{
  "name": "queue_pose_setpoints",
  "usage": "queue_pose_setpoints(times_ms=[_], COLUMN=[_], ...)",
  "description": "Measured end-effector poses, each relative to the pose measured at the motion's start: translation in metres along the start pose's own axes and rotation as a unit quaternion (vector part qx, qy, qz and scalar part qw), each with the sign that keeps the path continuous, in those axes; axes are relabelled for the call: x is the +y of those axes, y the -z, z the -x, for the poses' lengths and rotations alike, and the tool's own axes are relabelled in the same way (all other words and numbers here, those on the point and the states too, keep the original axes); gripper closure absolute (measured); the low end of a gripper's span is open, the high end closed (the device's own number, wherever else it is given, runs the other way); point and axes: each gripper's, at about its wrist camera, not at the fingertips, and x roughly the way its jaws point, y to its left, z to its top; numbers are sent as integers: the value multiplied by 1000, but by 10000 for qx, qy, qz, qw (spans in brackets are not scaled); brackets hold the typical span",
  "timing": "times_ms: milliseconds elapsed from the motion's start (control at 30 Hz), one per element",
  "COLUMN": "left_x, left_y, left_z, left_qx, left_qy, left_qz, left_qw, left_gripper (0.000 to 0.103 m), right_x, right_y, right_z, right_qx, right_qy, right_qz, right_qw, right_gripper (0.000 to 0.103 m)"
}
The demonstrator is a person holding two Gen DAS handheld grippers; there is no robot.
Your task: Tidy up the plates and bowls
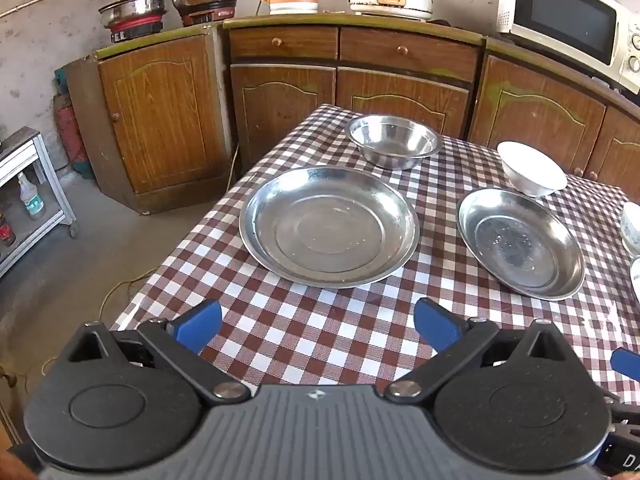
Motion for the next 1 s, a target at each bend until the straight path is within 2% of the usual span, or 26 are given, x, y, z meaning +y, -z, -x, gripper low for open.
queue_pose_setpoints(times_ms=[100,167,667,1000], left_x=[-5,-2,15,26], left_y=[-6,-5,1,-5], left_z=[-2,5,-3,-12], left_qx=[32,-158,-349,-301], left_qy=[-99,-57,-83,-238], left_qz=[-90,-34,24,-68], left_qw=[9999,9999,9994,9992], left_gripper=[0,0,0,0], right_x=[0,0,5,17], right_y=[-1,-1,-2,-12], right_z=[0,1,-8,-23], right_qx=[-40,-39,67,-15], right_qy=[-9,-12,-27,-29], right_qz=[0,-12,48,186], right_qw=[10000,10000,10000,9998], right_gripper=[1,1,1,1])
